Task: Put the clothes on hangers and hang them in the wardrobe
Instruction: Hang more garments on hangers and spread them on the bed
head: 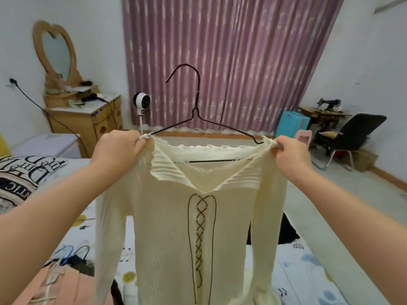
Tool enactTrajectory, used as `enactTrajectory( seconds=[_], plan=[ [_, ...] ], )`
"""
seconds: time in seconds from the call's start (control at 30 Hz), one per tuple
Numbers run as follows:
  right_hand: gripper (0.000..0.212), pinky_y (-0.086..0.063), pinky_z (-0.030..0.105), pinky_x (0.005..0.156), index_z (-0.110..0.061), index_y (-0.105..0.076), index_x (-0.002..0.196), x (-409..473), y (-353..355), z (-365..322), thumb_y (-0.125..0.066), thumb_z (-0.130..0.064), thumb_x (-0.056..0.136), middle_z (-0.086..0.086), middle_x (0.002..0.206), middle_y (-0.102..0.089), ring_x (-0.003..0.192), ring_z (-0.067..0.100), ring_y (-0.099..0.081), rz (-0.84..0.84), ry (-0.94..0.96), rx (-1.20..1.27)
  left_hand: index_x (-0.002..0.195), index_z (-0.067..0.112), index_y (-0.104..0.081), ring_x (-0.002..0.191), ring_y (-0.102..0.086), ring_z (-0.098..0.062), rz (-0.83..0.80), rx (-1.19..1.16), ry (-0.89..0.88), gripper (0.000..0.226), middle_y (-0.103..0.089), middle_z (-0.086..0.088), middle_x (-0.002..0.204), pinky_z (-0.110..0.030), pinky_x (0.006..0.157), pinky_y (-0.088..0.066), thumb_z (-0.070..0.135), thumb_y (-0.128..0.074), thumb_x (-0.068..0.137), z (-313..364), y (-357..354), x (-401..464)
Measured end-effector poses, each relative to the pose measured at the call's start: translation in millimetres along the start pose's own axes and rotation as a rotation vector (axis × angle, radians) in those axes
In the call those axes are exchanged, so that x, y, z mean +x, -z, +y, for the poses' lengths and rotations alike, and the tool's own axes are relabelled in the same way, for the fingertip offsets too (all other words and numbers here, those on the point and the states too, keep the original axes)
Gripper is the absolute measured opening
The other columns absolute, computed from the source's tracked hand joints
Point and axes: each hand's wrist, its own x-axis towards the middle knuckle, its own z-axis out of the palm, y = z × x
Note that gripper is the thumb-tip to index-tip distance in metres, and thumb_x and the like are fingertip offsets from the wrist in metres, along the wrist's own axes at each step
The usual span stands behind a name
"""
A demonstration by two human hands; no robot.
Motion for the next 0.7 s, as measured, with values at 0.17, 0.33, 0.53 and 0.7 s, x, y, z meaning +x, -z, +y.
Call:
enactTrajectory(
  seconds=[0.17, 0.33, 0.53, 0.7],
  plan=[
    [0.028, -0.036, 0.031, 0.066, -0.008, -0.064, 0.095, 72.3, -63.9, 15.5, -0.038, 0.0, 0.09, 0.005, 0.086, -0.054, 0.081, 0.024, -0.044, -0.019, -0.005, -0.035, 0.068, 0.009, -0.047, 0.068, -0.05, -0.031, -0.043, -0.006, 0.021, 0.037, -0.05, -0.009, 0.064, -0.035, 0.06, -0.032, 0.03, -0.039, 0.097, -18.5, -80.3, 49.5],
    [0.026, -0.039, 0.034, 0.066, -0.007, -0.064, 0.093, 132.5, -153.8, 38.0, -0.039, -0.001, 0.091, 0.009, 0.087, -0.059, 0.082, 0.027, -0.049, -0.069, -0.017, -0.007, 0.078, 0.008, -0.053, 0.08, -0.056, -0.036, -0.125, 0.04, 0.082, 0.034, -0.055, -0.014, 0.072, -0.034, 0.061, -0.031, 0.03, -0.037, 0.098, -42.3, -173.4, 88.7],
    [0.024, -0.032, 0.029, 0.059, -0.012, -0.063, 0.085, 134.0, -285.8, 107.9, -0.042, -0.002, 0.091, 0.006, 0.081, -0.058, 0.076, 0.025, -0.052, -0.214, -0.072, -0.031, 0.077, 0.009, -0.051, 0.086, -0.057, -0.034, -0.317, 0.035, 0.164, 0.03, -0.055, -0.012, 0.075, -0.032, 0.061, -0.028, 0.028, -0.039, 0.097, -69.3, -310.7, 70.5],
    [0.023, -0.033, 0.027, 0.055, -0.019, -0.064, 0.084, 118.4, -385.3, 166.3, -0.046, -0.007, 0.09, 0.004, 0.085, -0.056, 0.083, 0.023, -0.055, -0.306, -0.112, -0.123, 0.069, 0.005, -0.068, 0.074, -0.054, -0.038, -0.481, 0.154, 0.099, 0.017, -0.056, -0.019, 0.073, -0.035, 0.056, -0.033, 0.018, -0.071, 0.079, -94.2, -407.4, 34.7]
  ],
)
